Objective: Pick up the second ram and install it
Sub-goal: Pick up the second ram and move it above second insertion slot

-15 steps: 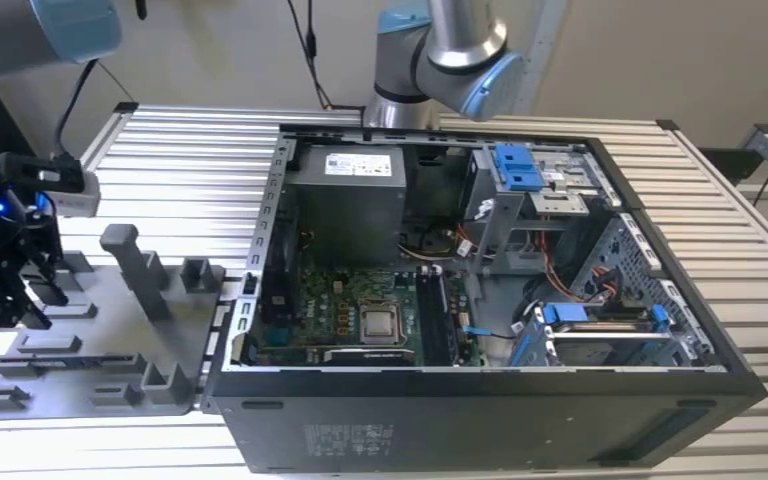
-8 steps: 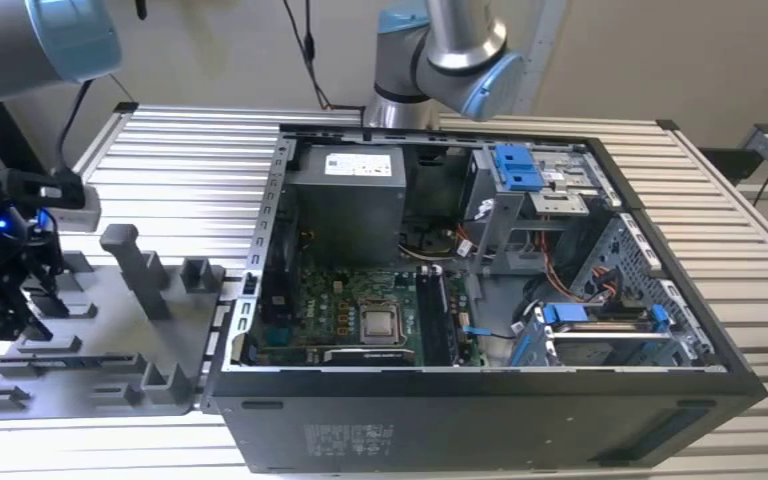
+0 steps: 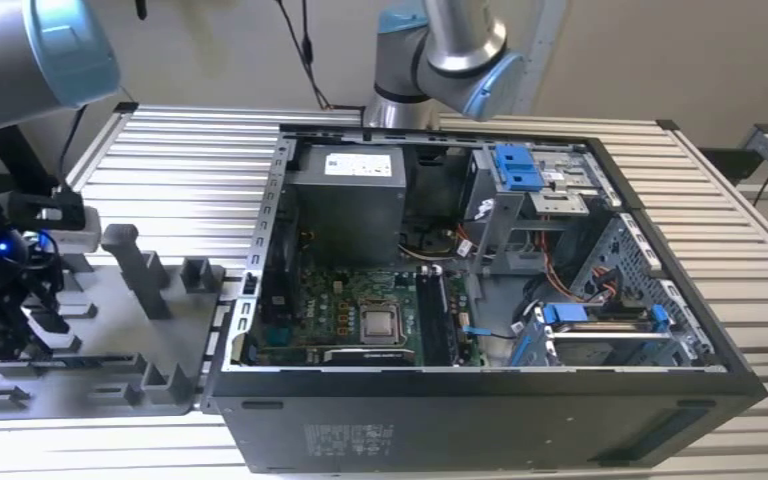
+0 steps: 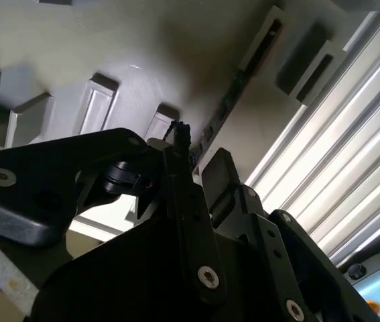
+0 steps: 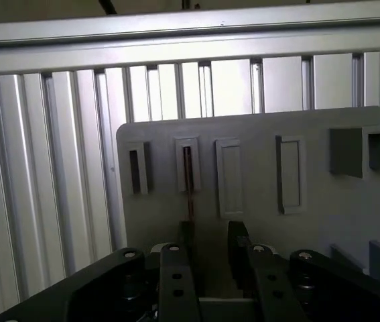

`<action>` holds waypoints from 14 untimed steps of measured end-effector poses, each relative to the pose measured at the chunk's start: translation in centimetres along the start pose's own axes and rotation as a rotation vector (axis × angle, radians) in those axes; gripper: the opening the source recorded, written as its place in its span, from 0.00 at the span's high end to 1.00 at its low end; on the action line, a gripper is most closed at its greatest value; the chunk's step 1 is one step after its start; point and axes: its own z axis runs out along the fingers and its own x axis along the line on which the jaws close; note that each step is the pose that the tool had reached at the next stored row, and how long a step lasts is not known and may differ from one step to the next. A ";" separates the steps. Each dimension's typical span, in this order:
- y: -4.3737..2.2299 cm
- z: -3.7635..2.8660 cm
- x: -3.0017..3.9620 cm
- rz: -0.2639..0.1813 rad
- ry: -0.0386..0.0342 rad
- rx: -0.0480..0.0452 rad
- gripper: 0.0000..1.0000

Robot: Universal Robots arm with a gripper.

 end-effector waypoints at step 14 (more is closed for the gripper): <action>-0.04 2.14 0.62 -0.020 0.0002 0.0051 0.64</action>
